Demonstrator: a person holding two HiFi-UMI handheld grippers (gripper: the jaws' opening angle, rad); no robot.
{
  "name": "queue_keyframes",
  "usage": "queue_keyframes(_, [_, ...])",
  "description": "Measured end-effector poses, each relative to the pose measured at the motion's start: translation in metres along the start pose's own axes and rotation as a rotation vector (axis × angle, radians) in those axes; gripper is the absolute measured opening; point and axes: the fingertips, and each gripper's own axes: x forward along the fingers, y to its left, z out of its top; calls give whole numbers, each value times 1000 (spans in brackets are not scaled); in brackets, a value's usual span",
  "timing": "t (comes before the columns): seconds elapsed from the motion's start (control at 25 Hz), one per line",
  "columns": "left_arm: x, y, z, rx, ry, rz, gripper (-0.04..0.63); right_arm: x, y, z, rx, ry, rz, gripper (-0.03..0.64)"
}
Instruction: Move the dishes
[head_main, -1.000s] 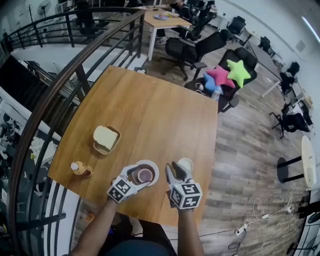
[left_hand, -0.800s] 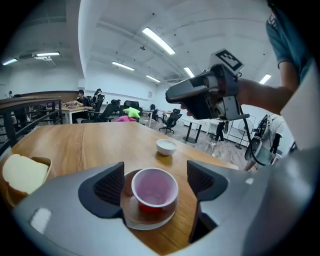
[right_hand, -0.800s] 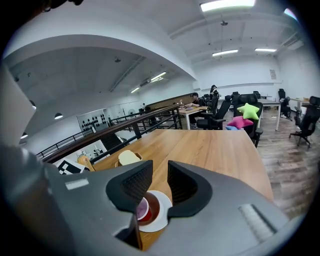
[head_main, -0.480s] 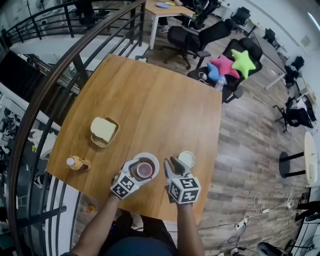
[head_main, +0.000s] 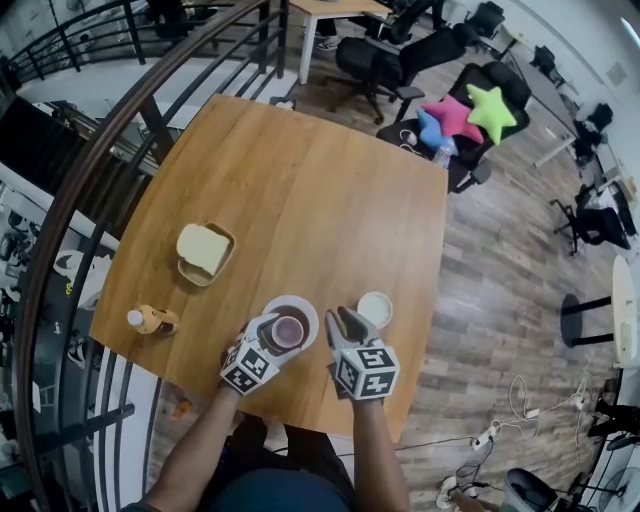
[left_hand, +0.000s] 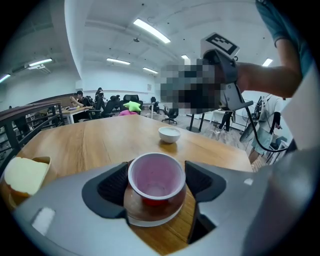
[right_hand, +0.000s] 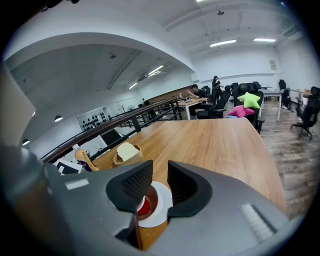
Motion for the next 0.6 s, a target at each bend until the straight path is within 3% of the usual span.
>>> queue_keyframes(0.6, [-23,10,26,5,-93,47,345,14,0,-20,15,49,9,77])
